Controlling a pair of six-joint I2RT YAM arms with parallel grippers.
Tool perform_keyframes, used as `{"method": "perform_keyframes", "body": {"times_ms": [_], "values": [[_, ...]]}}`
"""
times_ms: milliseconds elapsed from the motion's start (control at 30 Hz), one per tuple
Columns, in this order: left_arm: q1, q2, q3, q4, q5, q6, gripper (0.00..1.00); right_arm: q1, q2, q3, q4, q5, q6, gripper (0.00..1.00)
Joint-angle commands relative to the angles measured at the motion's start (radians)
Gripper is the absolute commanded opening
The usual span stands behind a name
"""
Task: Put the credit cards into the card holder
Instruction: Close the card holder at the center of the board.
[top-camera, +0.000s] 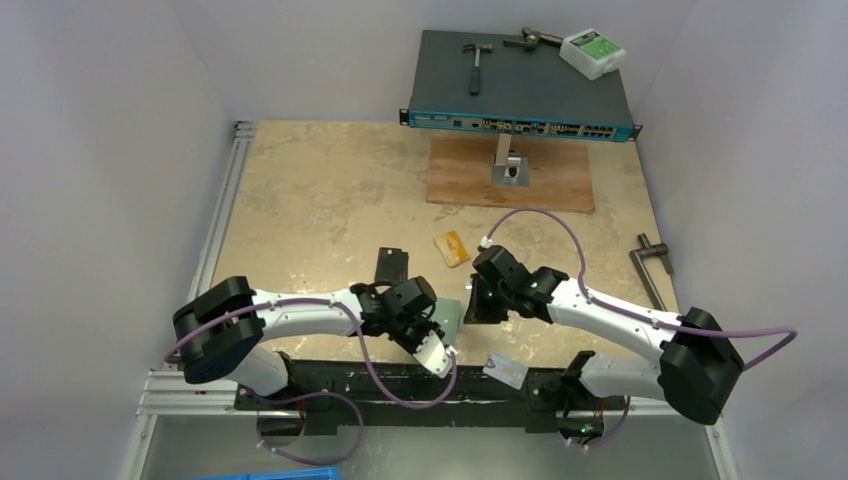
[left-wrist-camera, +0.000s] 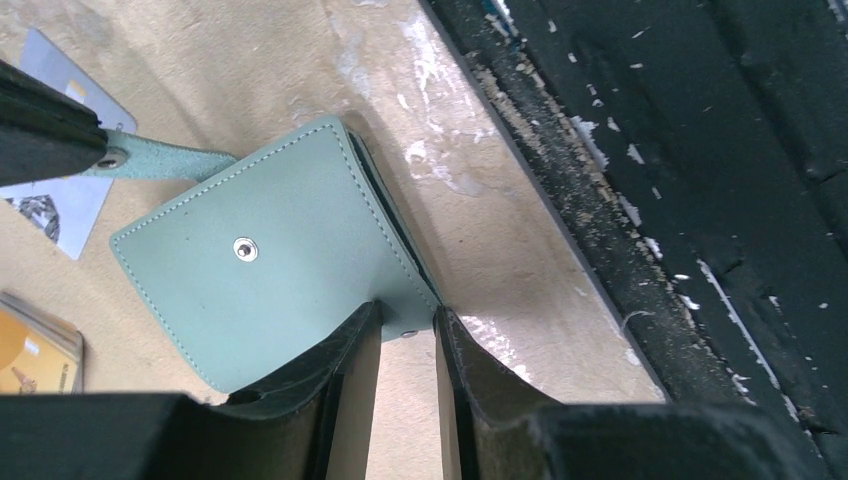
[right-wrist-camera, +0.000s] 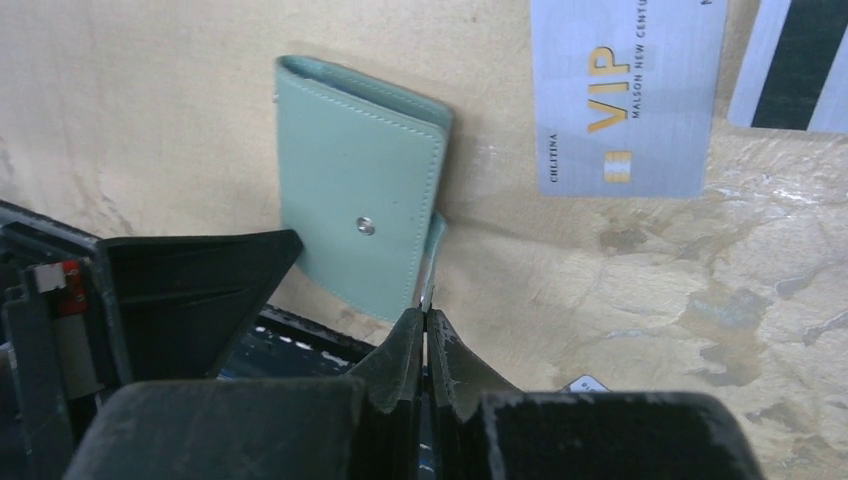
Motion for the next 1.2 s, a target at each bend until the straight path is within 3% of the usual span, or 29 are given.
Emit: {"method": "perform_keyframes", "body": {"times_ms": [0, 167, 1167], "values": [[-0.002, 0.009, 0.045, -0.007, -0.033, -0.026, 0.26, 0.004, -0.036, 0.02, 0.076, -0.029, 0.019, 0.0], [-0.002, 0.015, 0.061, -0.008, -0.033, -0.025, 0.27, 0.005, 0.032, 0.015, 0.151, -0.096, 0.007, 0.0], [-0.002, 0.055, 0.063, -0.009, -0.032, -0.017, 0.26, 0.005, 0.237, 0.03, 0.275, -0.155, -0.05, 0.0]]}}
